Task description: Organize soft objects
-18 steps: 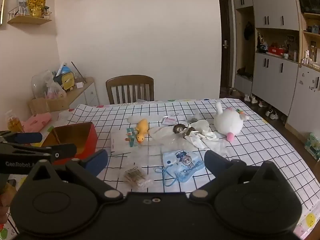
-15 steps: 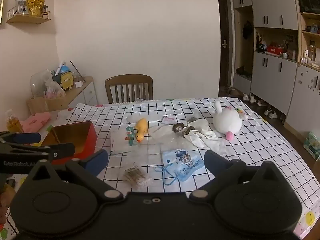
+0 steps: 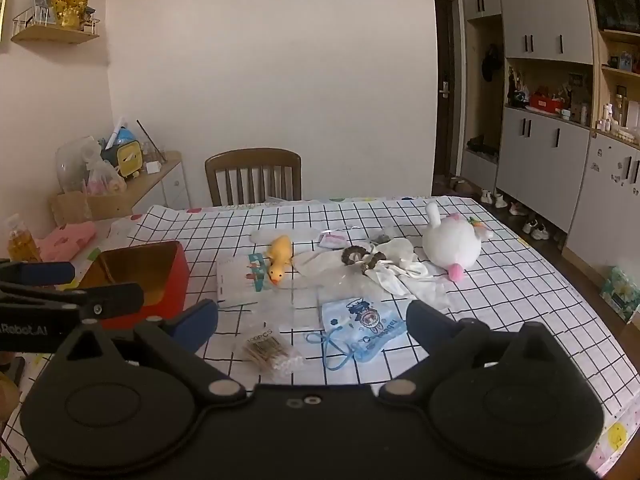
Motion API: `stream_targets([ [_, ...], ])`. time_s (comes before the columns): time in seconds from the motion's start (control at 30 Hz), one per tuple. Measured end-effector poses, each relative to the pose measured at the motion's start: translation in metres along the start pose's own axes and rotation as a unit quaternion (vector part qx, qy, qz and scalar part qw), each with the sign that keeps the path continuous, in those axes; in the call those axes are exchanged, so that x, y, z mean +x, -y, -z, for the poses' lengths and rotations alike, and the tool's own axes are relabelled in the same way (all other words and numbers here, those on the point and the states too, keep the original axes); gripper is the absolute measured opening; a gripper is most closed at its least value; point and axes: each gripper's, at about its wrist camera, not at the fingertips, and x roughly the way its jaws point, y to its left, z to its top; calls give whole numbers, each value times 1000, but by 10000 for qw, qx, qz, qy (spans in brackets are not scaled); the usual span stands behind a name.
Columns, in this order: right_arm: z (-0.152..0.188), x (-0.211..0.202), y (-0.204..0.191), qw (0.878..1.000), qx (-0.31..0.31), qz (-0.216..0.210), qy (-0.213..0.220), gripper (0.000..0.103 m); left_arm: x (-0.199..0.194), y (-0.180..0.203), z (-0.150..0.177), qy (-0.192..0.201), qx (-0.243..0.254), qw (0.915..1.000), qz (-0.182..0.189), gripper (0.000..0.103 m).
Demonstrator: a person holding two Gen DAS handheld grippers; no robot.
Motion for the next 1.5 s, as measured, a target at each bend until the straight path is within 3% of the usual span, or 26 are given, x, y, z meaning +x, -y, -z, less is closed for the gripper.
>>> stream_targets([
  [1.5, -2, 4, 13, 9998, -117, -138, 45, 98, 14, 10, -4, -52, -37, 9999, -91, 102],
])
